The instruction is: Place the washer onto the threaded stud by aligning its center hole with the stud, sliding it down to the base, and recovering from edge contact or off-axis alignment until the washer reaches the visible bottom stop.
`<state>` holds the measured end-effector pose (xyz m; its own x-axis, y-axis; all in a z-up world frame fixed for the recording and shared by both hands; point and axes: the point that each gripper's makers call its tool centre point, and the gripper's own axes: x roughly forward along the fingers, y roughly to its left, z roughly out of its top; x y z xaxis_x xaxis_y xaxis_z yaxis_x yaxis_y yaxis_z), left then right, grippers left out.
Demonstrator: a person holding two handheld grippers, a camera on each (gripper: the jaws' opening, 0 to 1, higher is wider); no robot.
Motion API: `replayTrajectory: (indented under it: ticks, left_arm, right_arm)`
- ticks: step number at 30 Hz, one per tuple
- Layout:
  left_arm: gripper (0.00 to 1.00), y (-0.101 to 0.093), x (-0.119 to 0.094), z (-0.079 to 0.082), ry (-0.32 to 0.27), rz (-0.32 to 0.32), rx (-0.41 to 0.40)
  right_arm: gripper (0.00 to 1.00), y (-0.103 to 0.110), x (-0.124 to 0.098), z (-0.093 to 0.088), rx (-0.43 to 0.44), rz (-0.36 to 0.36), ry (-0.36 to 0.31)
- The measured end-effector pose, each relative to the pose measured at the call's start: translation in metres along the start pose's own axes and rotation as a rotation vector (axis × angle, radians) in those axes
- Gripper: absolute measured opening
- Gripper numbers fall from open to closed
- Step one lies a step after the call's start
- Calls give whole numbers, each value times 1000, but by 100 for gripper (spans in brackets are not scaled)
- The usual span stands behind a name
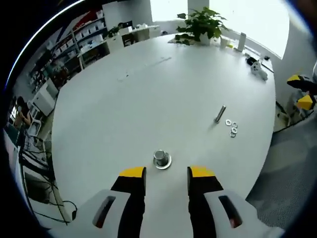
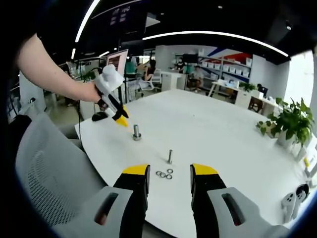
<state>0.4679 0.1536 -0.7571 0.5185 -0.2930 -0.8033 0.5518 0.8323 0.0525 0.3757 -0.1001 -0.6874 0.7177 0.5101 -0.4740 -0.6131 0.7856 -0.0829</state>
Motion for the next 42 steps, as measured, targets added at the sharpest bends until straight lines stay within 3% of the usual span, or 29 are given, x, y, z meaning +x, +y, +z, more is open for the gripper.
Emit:
replayTrajectory:
  ticks: [3,5,8,10,14,20,28,31,39,42]
  left_arm:
    - [32,-2,-11,3,-43,17,-16]
    - [32,4,-20,3,-72,74,-55]
    - [34,1,-30,3,-125,69,-123]
    - [34,-4,-34,-3,-121,63,-113]
    - [35,-8,-49,-7,-162,115,-29]
    - [39,-15,-68,-14,-244,95,-151]
    - [40,-46,-91,-20,-285,73,-90]
    - [40,-55,-104,-18,-342,64,-85]
    - [42,-63,-104,-28,-346,23,-108]
    - [43,-69,-106,-29,-348,4,-82]
  right_arm:
    - [35,2,0,-1,-5,8,7]
    - [35,2,1,-1,-6,10,9]
    - [36,0,0,1,-15,1,-1]
    - [36,4,2,-2,-14,17,14]
    - [36,8,3,-1,-37,28,14]
    - [36,13,4,-3,-53,47,25]
    - [36,9,4,-7,-33,32,40]
    - [36,8,4,-7,-38,24,45]
    - [36,4,3,-7,-36,0,44]
    - [37,2,3,-10,-38,-14,59]
